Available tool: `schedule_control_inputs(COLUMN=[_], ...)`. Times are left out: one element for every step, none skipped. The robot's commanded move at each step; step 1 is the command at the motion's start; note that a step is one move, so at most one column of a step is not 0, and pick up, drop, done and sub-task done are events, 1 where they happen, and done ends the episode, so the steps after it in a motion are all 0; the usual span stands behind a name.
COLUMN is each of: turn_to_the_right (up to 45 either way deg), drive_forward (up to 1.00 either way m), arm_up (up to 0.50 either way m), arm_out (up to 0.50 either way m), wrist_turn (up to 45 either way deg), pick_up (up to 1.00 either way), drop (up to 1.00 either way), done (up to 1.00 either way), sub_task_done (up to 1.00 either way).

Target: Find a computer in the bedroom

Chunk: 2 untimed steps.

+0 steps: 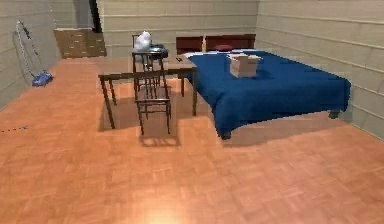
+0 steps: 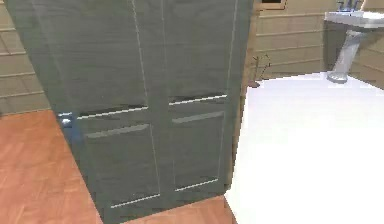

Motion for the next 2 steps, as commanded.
schedule_control_inputs(turn_to_the_right=[-21.0, 0.0], drive_forward=[0.00, 1.00], arm_up=[0.00, 0.00], arm_out=[0.00, 0.00], wrist_turn=[0.0, 0.0], pick_up=[0.00, 0.00], drop=[0.00, 0.00], done=[0.00, 0.00], sub_task_done=[0.00, 0.00])
